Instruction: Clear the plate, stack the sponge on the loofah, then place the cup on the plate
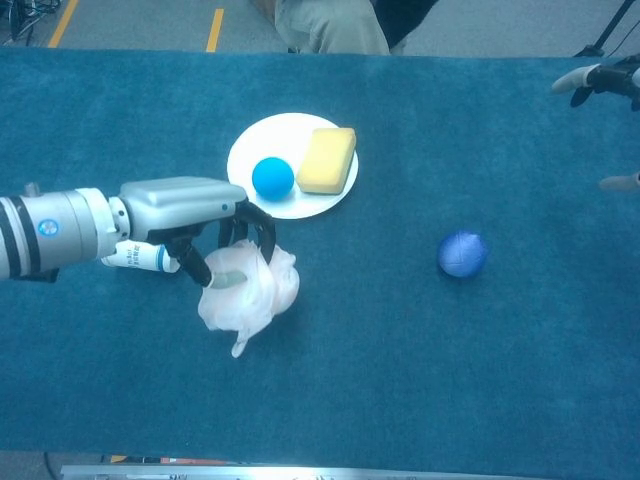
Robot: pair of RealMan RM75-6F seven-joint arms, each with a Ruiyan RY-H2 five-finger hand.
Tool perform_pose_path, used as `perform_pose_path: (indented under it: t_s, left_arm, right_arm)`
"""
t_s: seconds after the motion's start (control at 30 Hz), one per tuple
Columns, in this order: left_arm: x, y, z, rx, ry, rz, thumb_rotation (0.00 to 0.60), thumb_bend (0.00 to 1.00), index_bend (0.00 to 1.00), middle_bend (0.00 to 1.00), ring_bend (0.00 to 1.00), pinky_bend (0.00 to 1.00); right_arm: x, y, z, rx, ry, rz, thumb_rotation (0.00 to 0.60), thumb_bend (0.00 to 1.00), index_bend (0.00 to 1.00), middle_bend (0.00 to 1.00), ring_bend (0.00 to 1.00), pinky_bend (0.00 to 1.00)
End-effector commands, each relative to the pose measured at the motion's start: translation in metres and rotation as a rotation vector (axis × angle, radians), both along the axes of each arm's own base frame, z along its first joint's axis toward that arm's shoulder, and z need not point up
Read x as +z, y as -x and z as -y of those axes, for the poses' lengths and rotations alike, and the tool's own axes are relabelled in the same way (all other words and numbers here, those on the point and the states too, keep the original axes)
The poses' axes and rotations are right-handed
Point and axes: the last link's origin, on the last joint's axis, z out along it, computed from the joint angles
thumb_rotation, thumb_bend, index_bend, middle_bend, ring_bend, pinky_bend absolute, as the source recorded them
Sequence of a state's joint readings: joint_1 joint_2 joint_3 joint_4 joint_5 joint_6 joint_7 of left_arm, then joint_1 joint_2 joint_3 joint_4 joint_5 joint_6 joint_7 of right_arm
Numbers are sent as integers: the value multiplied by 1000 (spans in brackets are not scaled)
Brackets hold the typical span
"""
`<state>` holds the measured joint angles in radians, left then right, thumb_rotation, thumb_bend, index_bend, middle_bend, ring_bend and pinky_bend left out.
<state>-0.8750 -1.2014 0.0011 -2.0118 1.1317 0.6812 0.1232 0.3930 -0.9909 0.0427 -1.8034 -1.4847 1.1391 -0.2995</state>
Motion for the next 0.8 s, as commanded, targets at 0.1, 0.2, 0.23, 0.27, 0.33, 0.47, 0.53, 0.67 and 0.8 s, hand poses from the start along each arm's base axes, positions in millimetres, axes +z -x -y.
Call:
perform_pose_path:
  t_s: [0.1,0.2,0.23,0.27,0.33,0.47,0.53,0.67,0.8]
  left_arm:
    - [-4,0,11,22,26,2,600,372,383,353,427,430]
    - [-7,-2,16,37,36,14,600,371,370,348,425,430]
    - [-8,-4,17,40,40,18,600,371,361,347,423,430]
    - [-8,-6,18,42,42,21,600,371,356,346,420,430]
    - [-9,-8,20,37,48,20,600,371,339,325,379,428]
    - [-11,-10,23,29,62,10,600,371,171,174,174,328]
    - [-10,-11,23,35,73,2,600,368,33,45,34,205]
    - [-5,-15,19,30,59,7,600,358,0,0,0,100]
    - [3,-17,11,15,13,7,600,358,0,0,0,100]
  right_arm:
    - [1,1,1,-1,2,2,600,0,192,321,244,403]
    - [1,2,1,-3,2,3,600,0,192,321,244,403]
    - [1,3,1,-4,2,4,600,0,192,321,244,403]
    - [2,3,1,-5,2,5,600,0,192,321,244,403]
    - [2,4,1,-7,2,6,600,0,192,321,244,403]
    - [3,6,2,-11,5,8,600,0,192,321,244,403]
    - [3,7,2,-12,6,8,600,0,192,321,244,403]
    - [4,7,3,-11,10,14,600,0,192,321,244,403]
    - [4,6,3,-9,11,16,600,0,192,321,244,403]
